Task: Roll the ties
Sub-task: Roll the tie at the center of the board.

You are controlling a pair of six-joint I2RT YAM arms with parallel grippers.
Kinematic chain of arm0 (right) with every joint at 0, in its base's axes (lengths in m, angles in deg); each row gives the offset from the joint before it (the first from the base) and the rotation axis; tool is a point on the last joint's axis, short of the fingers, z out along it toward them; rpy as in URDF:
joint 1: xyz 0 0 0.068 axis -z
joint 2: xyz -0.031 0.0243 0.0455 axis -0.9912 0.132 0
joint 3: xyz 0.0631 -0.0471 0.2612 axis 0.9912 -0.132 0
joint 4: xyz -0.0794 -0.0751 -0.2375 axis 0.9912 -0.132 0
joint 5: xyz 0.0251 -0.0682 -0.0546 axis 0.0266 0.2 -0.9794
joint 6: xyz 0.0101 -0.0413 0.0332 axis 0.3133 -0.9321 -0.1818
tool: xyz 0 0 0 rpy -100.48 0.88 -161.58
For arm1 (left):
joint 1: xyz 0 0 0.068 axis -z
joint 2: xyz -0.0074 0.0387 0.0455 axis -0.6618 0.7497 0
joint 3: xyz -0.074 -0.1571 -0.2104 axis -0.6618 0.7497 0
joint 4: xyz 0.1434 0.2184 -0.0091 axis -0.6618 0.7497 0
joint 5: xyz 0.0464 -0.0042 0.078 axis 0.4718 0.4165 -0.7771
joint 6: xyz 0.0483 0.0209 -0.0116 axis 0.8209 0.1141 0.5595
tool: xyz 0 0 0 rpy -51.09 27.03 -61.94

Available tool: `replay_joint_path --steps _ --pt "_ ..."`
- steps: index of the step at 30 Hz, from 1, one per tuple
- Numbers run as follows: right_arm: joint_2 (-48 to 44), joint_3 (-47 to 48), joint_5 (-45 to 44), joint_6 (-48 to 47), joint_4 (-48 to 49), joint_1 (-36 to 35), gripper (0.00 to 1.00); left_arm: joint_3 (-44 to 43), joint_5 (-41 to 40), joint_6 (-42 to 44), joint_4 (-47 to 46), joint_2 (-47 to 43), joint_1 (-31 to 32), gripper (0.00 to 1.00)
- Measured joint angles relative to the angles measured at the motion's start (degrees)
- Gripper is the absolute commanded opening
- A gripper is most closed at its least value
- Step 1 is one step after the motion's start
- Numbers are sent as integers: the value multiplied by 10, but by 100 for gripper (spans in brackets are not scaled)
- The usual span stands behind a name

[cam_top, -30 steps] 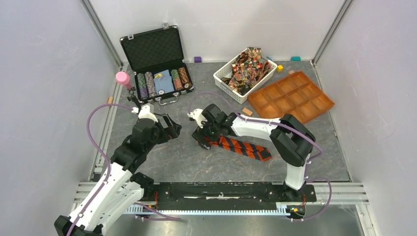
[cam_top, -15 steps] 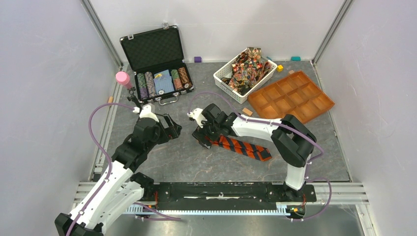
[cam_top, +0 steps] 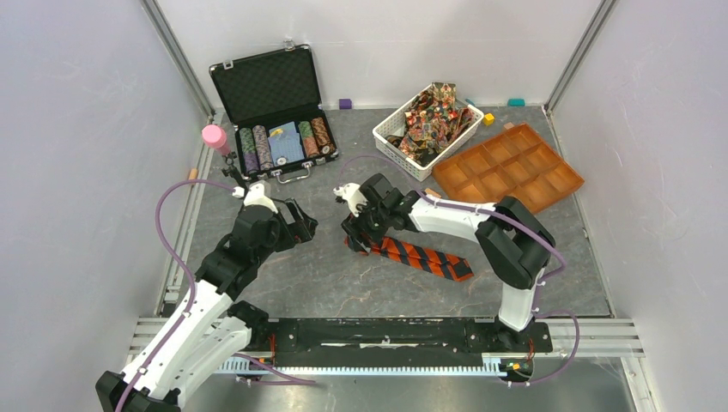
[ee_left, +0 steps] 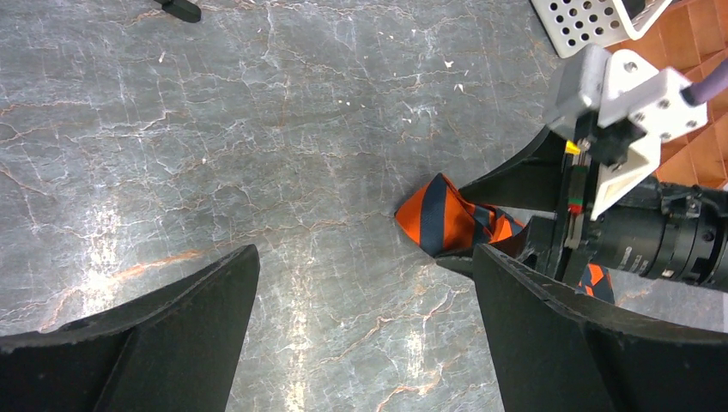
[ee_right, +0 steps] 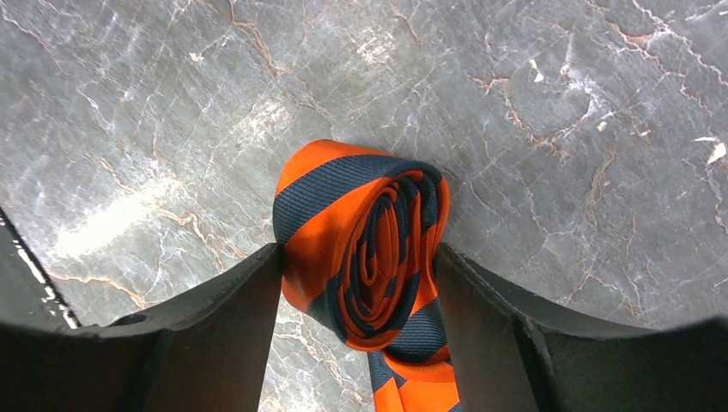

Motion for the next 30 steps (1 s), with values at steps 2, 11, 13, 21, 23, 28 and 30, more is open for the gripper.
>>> replay_joint_path --steps 2,11,13,21,23,28,30 --pt "0 0 24 10 3 12 69 0 0 0 0 0 0 100" --pt "10 0 145 42 14 52 70 0 0 0 0 6 0 100" --pt "16 1 162 44 14 53 70 -1 0 0 0 8 0 100" --pt "24 4 147 44 11 53 80 -4 0 0 0 8 0 100" --pt "24 7 134 43 10 53 85 -4 0 0 0 8 0 100" --pt "19 17 101 37 7 53 94 -4 0 0 0 8 0 100" --pt "12 21 92 35 7 54 98 -4 0 0 0 8 0 100"
